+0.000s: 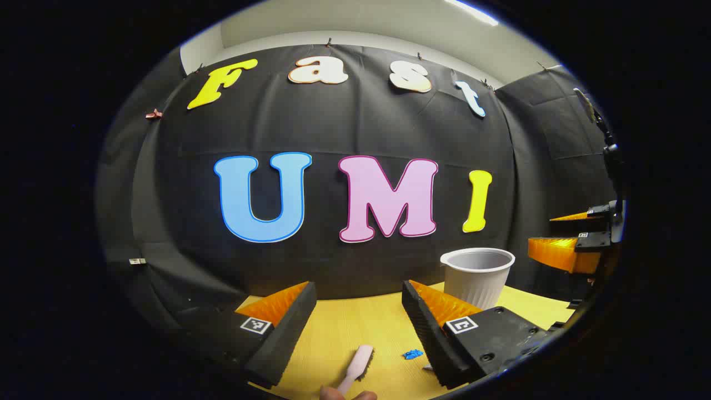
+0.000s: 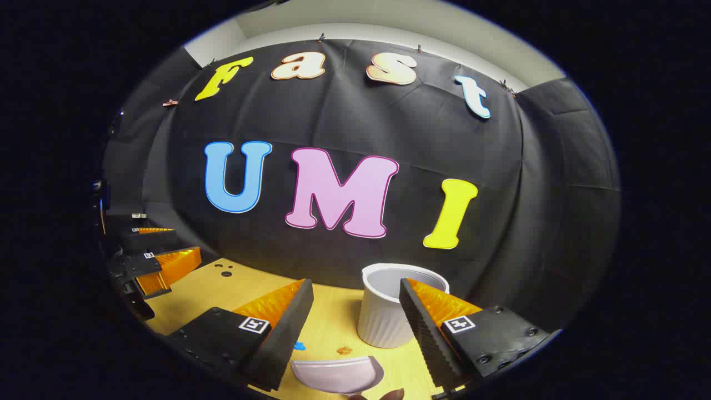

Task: Pick up the small broom and dustpan from the desktop, sweep the trash into the dustpan with the broom, and then empty the trash into the garbage bin.

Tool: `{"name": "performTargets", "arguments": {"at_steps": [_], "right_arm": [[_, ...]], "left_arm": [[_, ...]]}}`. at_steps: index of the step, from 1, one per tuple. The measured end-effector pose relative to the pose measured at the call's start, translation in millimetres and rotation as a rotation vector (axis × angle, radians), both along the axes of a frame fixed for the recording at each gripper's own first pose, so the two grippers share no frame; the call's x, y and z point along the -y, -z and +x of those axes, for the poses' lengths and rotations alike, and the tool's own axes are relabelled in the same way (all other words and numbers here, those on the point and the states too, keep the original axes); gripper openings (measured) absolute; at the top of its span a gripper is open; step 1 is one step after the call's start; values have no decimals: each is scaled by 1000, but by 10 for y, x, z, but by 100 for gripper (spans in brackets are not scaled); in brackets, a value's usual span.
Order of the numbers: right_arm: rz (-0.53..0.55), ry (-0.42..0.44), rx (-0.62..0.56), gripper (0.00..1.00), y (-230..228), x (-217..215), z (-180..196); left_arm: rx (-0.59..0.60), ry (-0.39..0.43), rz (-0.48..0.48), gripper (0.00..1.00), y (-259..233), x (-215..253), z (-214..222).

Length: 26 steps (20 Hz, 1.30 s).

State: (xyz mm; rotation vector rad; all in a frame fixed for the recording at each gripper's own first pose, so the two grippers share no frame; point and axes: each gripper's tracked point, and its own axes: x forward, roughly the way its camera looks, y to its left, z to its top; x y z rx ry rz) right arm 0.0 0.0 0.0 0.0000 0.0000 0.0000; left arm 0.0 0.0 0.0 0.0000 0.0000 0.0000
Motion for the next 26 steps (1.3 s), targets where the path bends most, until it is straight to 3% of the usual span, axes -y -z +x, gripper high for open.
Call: {"name": "performTargets", "arguments": {"at_steps": [7, 14, 16, 19, 21, 26], "right_arm": [[-24, -13, -35, 98, 111, -5, 33], [-26, -88, -126, 98, 386, 46, 85], [-17, -145, -229, 98, 693, 35, 45], [-3, -223, -474, 97, 1362, 95, -187], [3, -252, -647, 97, 1832, 168, -389], [-62, -298, -920, 95, 2726, 214, -661]], "left_arm": [[-20, 3, -5, 98, 71, -8, 71], [-28, -23, 13, 98, 161, -22, 187], [-56, -44, 25, 98, 236, -34, 225], [-73, -70, 47, 98, 322, -56, 245], [-94, -82, 62, 98, 396, -59, 278], [-122, -73, 90, 98, 538, 32, 300]]}}
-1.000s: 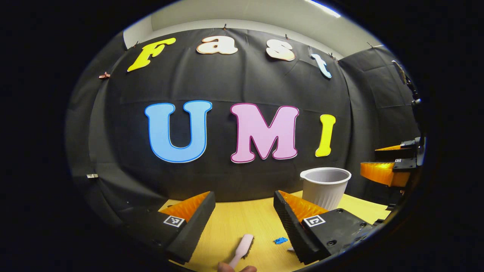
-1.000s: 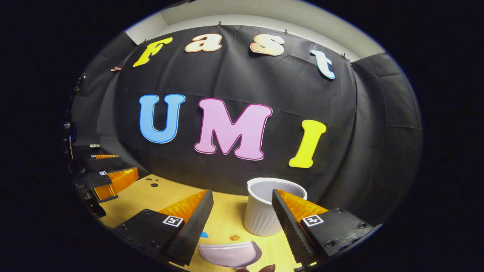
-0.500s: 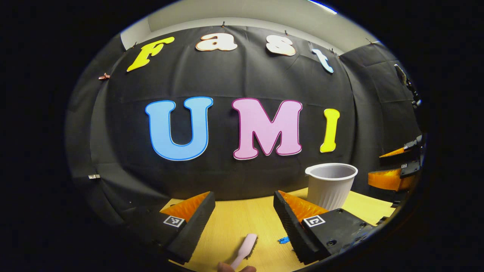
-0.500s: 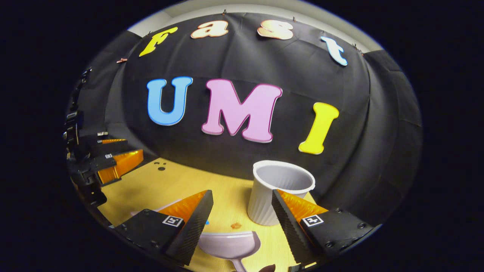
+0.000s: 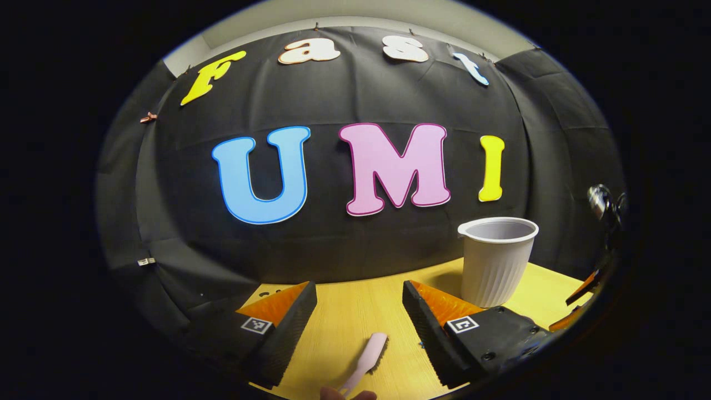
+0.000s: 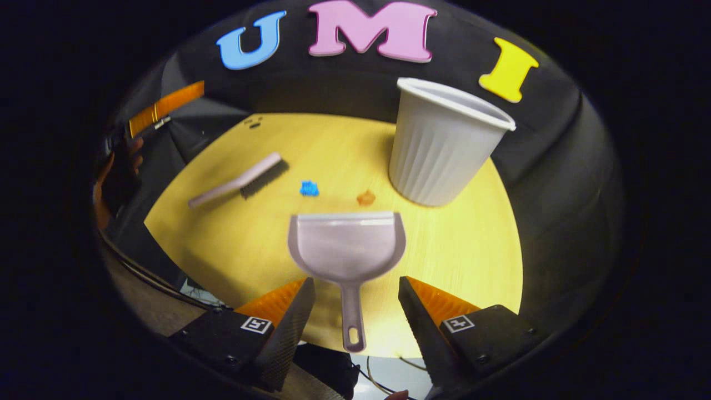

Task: Pick up the small broom and dustpan from the desktop, sweep the trash into the dustpan with the broom, and then empty the trash into the garbage bin.

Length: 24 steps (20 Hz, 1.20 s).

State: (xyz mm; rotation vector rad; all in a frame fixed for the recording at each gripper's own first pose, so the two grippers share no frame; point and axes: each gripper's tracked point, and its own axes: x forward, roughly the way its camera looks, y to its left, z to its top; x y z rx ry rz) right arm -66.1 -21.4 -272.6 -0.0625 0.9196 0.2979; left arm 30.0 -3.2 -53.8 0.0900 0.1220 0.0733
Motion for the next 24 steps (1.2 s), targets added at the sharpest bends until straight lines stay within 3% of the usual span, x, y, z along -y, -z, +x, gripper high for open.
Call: {"name": "performTargets", "arguments": {"at_steps": [3, 7, 12, 17, 20, 21, 24], "right_arm": [[-63, -46, -102, 85, 415, -12, -93], [-69, -49, -190, 83, 803, -117, -49], [-69, -20, -286, 67, 1171, -169, 59], [-61, -6, -361, 66, 1329, -187, 136], [-56, -22, -381, 46, 1332, -206, 187], [-63, -35, -388, 53, 1345, -218, 179], [-69, -49, -377, 53, 1332, -235, 180]], "left_arm": [[-14, 11, 18, 98, 76, 79, -15], [-47, 14, 23, 98, 194, 132, -70], [-68, 2, 21, 98, 277, 88, -135], [-80, -16, 13, 98, 319, 39, -171], [-103, -24, 15, 98, 415, 29, -207], [-112, -25, 12, 98, 438, 26, -215], [-175, -6, -6, 98, 644, 49, -199]]}}
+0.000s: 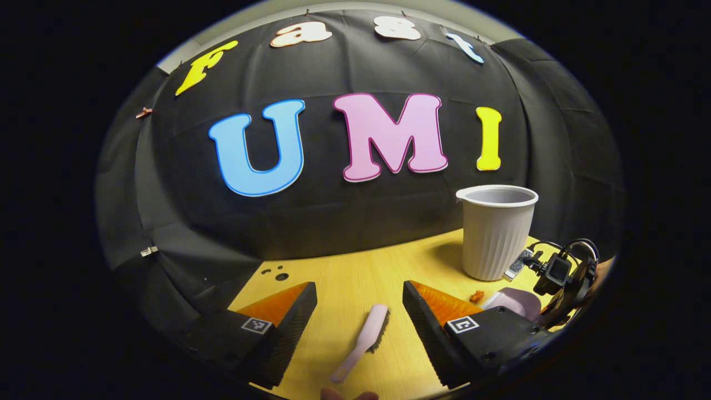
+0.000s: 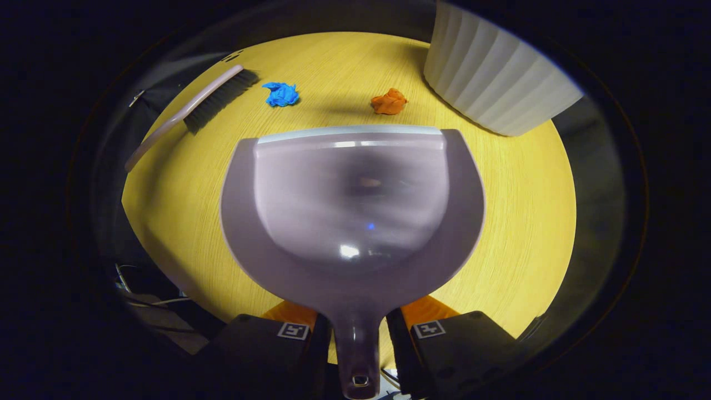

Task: Pick up the small broom and dustpan from the desktop, sweep the trash into the dustpan with the broom, and then empty the trash into the garbage bin.

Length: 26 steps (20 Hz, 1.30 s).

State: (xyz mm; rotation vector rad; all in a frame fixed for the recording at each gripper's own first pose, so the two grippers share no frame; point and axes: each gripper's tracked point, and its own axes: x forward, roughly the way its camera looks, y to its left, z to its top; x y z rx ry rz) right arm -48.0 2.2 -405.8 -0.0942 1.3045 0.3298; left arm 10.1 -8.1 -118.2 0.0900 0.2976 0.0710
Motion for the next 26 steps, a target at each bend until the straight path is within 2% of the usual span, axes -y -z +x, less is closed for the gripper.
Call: {"name": "performTargets", "arguments": {"at_steps": [3, 5, 7, 8, 10, 11, 12, 13, 14, 16, 17, 18, 19, 23, 26], "right_arm": [[6, 19, -3, 53, -1, 3, -6], [8, 8, 8, 42, -10, -14, 6], [15, -4, 20, 38, -11, -12, 3], [16, -7, 16, 42, -22, -4, -20], [21, -26, 27, 31, -68, 29, -69], [26, -38, 40, 31, -127, 60, -105], [34, -45, 52, 37, -179, 80, -129], [40, -49, 57, 31, -221, 115, -171], [43, -48, 58, 36, -259, 146, -206], [46, -41, 61, 36, -314, 212, -269], [49, -35, 62, 41, -317, 230, -294], [50, -28, 63, 41, -320, 248, -308], [50, -20, 62, 36, -329, 275, -333], [55, 8, 55, 36, -326, 330, -366], [56, 1, 50, 36, -356, 358, -366]], "left_arm": [[-87, 31, -30, 98, 282, 26, 49], [-159, 53, -34, 98, 492, 20, 75], [-242, 82, -25, 98, 761, 5, 128], [-304, 103, -20, 98, 945, 2, 143], [-424, 147, -4, 96, 1247, -44, 155], [-477, 166, 4, 95, 1391, -56, 166], [-527, 177, 12, 91, 1543, -60, 142], [-568, 174, 24, 90, 1656, -95, 133], [-605, 166, 34, 89, 1771, -164, 119], [-672, 158, 25, 87, 2003, -193, 117], [-701, 161, 15, 87, 2104, -195, 126], [-726, 164, 9, 87, 2199, -213, 137], [-750, 169, 3, 87, 2275, -212, 151], [-834, 192, -9, 82, 2530, -164, 218], [-889, 225, 1, 71, 2624, -104, 214]]}}
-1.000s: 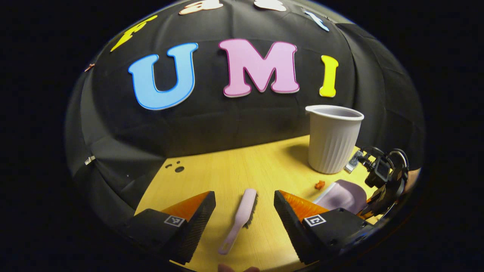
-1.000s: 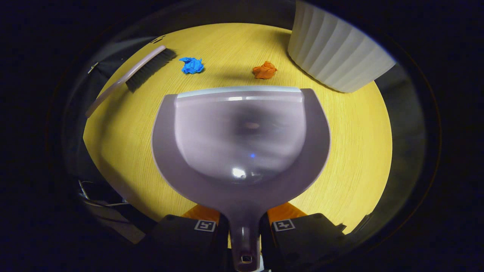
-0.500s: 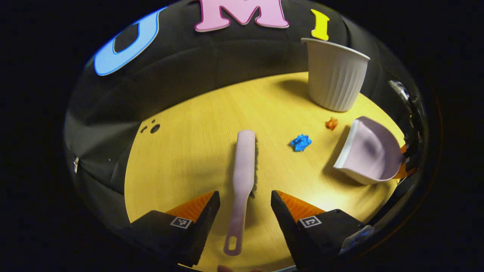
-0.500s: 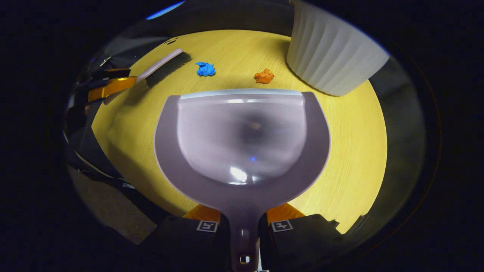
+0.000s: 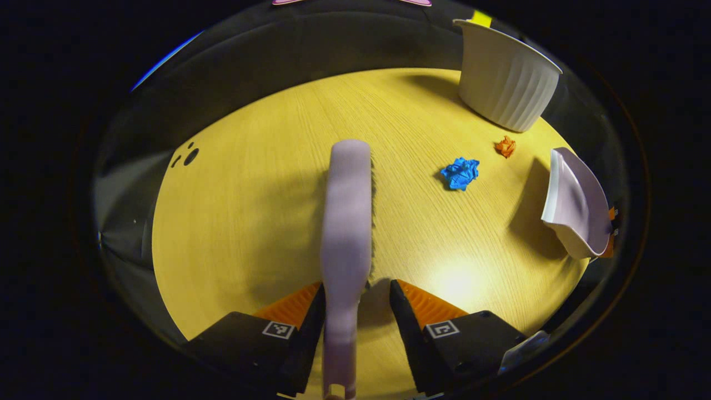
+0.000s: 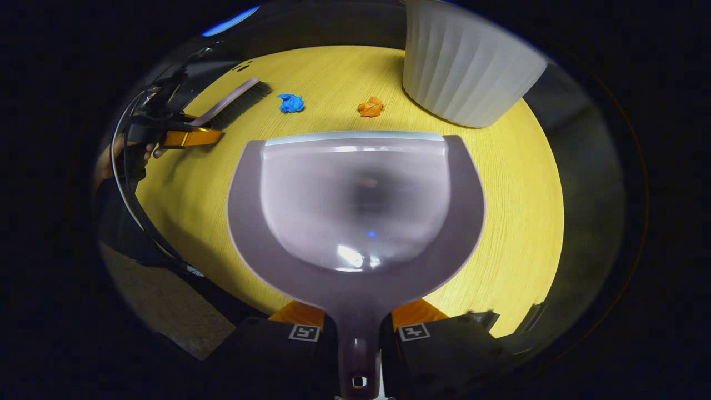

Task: Pick up the small broom and dustpan from the desktop, sweep the trash into the dustpan with the broom, and then empty the trash into the garbage bin.

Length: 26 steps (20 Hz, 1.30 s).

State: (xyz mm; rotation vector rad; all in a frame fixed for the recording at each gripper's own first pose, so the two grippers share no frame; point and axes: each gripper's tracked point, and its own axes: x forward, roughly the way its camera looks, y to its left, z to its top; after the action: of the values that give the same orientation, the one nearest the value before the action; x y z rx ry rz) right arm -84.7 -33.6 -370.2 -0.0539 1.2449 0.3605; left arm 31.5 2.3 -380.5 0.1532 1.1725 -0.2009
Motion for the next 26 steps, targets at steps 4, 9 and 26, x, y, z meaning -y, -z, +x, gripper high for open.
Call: {"name": "performTargets", "arguments": {"at_steps": [4, 9, 26], "right_arm": [[1, -46, 7, 36, -44, 23, 51], [-7, -119, -34, 36, 9, 95, 132], [-38, -285, -82, 31, 230, 305, 385]], "left_arm": [[12, 32, 25, 43, 31, 47, 134], [15, 94, 25, 27, -57, 209, 274], [-68, 367, -89, 27, -236, 1563, 551]]}}
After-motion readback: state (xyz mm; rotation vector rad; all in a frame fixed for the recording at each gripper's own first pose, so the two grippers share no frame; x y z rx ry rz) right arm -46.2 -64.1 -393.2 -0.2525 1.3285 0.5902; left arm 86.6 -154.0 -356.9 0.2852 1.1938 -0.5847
